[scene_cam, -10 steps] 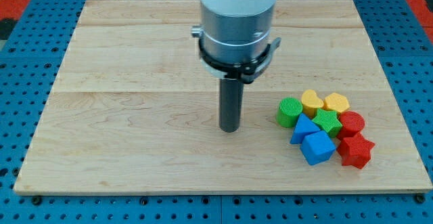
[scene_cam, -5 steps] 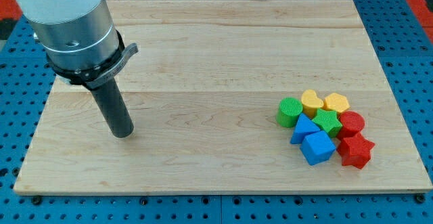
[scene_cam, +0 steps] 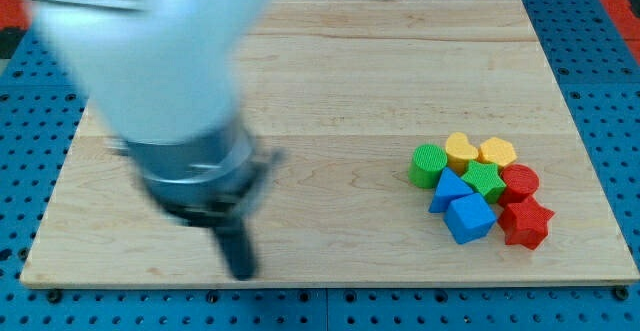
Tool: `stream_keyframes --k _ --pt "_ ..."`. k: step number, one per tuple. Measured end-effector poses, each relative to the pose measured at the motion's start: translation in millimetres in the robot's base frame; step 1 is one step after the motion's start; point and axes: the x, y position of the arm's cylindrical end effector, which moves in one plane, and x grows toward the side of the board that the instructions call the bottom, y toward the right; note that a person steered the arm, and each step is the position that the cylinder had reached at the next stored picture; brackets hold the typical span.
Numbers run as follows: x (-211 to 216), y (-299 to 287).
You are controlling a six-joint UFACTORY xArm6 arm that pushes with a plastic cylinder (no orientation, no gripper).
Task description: Move the blue cube and blue triangle along with the green circle up and right a bit
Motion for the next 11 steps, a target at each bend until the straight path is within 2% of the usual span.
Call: stream_keyframes --k 1,3,4,7,9,11 --pt "0 112" --pt "2 142" --pt "2 186" --pt "-46 191" --pt "-110 131" --pt "-148 93"
